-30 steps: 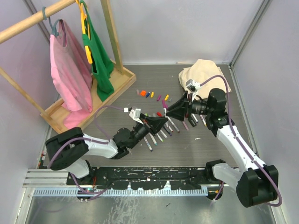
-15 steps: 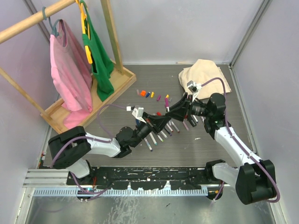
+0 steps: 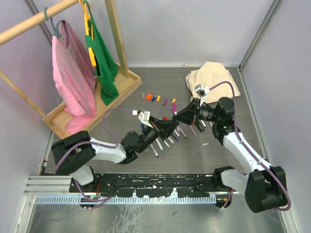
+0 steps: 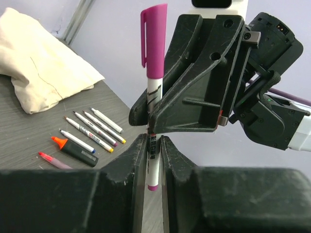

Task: Open the pen caps
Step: Pick up the pen from the center of the board, then open the pen cap from the pen.

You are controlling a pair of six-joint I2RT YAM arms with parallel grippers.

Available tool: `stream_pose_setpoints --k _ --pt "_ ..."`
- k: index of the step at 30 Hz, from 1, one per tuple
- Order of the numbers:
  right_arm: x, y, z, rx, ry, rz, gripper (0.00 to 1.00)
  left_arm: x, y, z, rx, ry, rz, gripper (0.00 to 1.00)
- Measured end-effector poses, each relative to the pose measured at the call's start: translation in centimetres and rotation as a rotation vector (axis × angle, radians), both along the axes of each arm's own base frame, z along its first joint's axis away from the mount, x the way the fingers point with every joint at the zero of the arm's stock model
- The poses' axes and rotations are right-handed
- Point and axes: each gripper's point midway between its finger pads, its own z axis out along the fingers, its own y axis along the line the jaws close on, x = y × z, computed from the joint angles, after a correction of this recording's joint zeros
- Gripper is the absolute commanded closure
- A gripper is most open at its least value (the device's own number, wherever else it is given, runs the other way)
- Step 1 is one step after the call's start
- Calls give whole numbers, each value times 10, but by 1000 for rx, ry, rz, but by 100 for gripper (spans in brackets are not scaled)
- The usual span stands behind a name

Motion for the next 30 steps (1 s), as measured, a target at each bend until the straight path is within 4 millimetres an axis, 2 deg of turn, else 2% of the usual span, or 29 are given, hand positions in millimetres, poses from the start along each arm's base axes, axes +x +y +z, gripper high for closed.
stream_pose_setpoints --k 8,12,15,19,21,27,30 --pt "0 -2 -7 -43 -6 -2 99 -7 1 -7 5 19 -33 40" --pt "1 -2 -4 -61 -19 0 99 -12 11 -18 31 27 -34 24" --pt "2 -2 -3 -73 -23 4 99 -17 23 -16 34 16 -33 14" --pt "1 -2 -6 -92 -21 24 99 -20 37 -1 39 -21 -43 8" --pt "1 -2 -8 -103 -17 34 99 -19 43 6 55 -36 -45 2" --pt "-3 -3 -14 -126 -20 68 99 -15 57 31 151 -69 -46 2" --pt "-5 -3 -16 -132 -16 84 99 -18 65 38 182 -87 -54 2"
